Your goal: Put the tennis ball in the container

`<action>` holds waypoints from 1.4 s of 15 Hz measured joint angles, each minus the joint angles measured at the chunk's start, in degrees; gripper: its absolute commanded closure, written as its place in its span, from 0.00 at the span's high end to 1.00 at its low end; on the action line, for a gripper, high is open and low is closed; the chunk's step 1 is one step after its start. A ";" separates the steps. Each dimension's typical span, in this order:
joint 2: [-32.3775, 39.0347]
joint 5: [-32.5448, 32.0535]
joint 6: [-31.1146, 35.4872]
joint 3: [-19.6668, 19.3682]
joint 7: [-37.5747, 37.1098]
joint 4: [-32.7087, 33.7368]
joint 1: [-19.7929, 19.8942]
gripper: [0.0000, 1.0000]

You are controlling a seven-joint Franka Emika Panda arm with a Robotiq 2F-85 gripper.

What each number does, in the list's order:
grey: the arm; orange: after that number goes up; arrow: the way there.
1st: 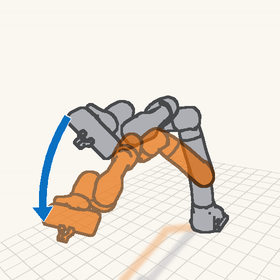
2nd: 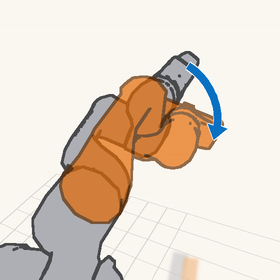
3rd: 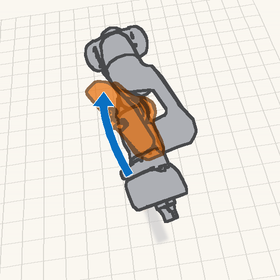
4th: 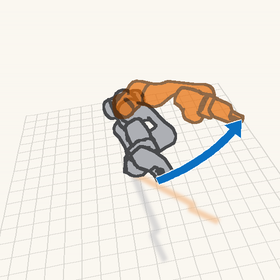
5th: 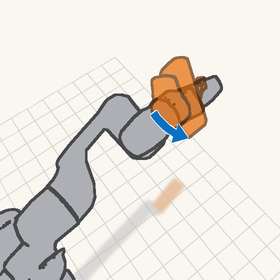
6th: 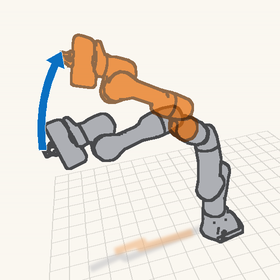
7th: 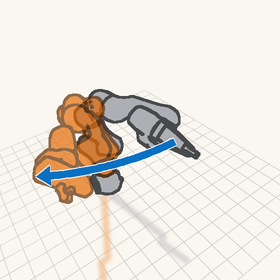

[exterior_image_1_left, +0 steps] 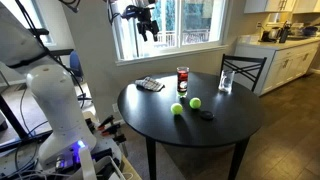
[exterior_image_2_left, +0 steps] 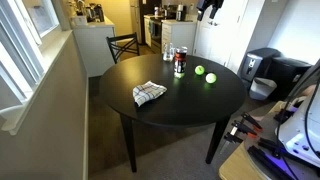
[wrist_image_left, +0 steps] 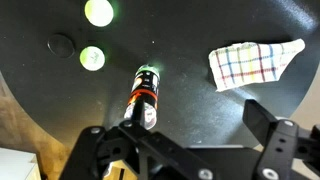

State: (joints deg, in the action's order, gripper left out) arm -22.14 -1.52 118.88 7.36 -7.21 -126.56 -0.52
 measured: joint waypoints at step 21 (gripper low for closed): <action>5.30 0.09 2.60 -5.02 0.02 -4.46 0.28 1.00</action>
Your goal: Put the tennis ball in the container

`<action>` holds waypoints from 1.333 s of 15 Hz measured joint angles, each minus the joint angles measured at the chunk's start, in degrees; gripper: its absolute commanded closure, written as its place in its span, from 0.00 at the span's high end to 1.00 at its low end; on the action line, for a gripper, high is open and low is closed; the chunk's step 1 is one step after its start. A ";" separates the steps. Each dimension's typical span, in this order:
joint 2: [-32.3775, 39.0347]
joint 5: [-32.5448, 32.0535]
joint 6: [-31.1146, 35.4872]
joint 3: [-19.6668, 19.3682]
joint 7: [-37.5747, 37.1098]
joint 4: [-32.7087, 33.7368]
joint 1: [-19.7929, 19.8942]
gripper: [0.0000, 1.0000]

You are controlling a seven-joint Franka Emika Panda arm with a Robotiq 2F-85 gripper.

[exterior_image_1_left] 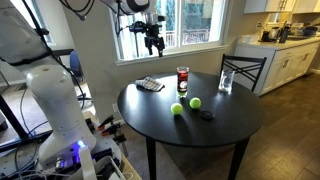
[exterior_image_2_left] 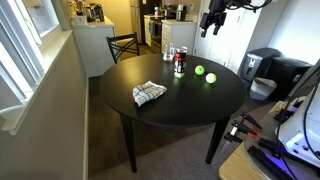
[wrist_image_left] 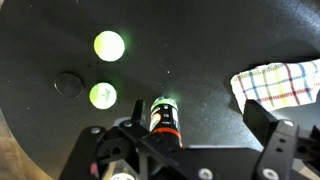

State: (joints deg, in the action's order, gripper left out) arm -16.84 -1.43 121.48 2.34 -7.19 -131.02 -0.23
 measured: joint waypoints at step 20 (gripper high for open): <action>5.73 -1.62 14.63 -5.73 -0.31 -13.44 4.53 1.00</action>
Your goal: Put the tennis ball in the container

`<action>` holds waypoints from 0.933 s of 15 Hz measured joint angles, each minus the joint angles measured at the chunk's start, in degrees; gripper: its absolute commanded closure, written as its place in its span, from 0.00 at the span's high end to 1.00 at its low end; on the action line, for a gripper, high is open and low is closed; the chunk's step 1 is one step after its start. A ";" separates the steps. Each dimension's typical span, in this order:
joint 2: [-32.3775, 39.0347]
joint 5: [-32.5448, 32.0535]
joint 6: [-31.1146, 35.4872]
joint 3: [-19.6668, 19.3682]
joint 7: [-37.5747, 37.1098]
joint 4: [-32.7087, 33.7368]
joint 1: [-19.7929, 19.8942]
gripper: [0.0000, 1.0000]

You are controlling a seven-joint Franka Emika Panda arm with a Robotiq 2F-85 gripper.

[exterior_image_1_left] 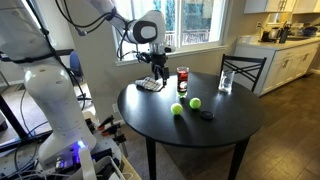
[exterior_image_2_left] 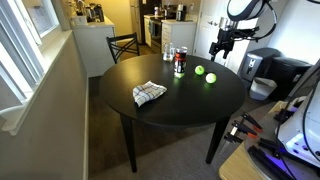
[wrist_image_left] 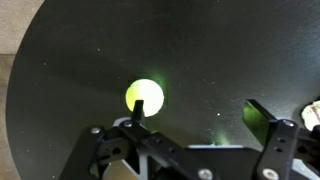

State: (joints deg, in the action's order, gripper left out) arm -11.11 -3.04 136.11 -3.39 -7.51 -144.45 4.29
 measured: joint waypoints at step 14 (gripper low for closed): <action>4.11 -8.37 5.27 -2.16 0.02 -0.40 3.90 1.00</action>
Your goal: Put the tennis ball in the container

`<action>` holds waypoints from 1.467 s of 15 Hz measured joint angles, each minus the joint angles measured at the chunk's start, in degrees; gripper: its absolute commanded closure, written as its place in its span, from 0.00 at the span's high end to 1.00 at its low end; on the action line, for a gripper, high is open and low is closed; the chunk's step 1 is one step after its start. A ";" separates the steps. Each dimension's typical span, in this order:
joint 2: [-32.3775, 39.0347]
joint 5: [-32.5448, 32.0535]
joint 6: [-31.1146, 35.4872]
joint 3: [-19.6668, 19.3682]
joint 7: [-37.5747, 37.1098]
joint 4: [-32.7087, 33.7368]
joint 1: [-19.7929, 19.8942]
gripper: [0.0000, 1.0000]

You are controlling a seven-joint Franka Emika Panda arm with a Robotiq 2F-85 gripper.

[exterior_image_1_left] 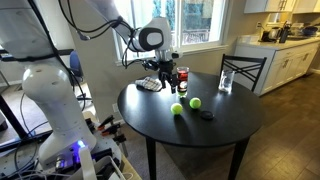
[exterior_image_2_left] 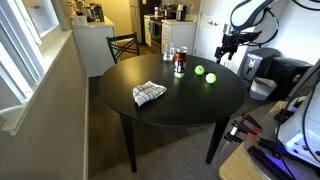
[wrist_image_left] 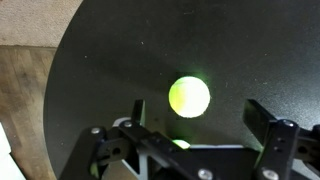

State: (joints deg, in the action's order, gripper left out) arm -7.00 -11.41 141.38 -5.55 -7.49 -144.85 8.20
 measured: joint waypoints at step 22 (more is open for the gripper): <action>27.43 7.33 25.98 -2.26 0.10 6.95 -0.25 1.00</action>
State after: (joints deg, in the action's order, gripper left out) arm 20.42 -4.08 167.36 -7.81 -7.39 -137.90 7.95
